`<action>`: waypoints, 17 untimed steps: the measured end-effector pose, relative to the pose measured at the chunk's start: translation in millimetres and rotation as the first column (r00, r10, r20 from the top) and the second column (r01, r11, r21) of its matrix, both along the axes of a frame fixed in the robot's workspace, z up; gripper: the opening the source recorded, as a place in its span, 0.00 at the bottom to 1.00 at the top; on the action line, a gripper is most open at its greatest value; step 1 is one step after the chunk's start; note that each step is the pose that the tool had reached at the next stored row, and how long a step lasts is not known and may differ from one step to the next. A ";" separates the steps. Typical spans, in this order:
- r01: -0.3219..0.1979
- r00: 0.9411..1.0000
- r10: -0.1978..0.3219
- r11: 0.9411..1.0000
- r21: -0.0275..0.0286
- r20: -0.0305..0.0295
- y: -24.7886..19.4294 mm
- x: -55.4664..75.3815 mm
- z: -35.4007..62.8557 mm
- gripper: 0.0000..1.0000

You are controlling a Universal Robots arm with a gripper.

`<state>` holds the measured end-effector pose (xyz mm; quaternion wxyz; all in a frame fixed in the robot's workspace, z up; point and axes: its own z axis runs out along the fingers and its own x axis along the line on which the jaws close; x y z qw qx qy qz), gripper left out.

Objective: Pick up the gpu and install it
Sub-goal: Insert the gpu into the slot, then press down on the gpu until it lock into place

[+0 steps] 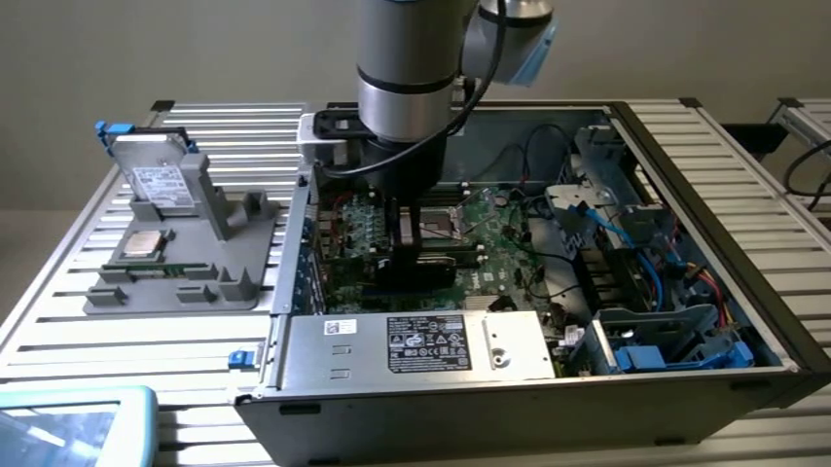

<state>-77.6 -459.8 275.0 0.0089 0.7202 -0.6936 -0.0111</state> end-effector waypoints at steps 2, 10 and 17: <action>0.000 1.000 0.000 1.000 0.000 0.000 0.0 0.0 8.7 0.42; 0.001 1.000 -0.001 1.000 -0.002 0.000 0.0 0.0 26.1 0.42; 0.001 1.000 -0.001 1.000 -0.002 0.000 0.0 0.0 26.2 0.42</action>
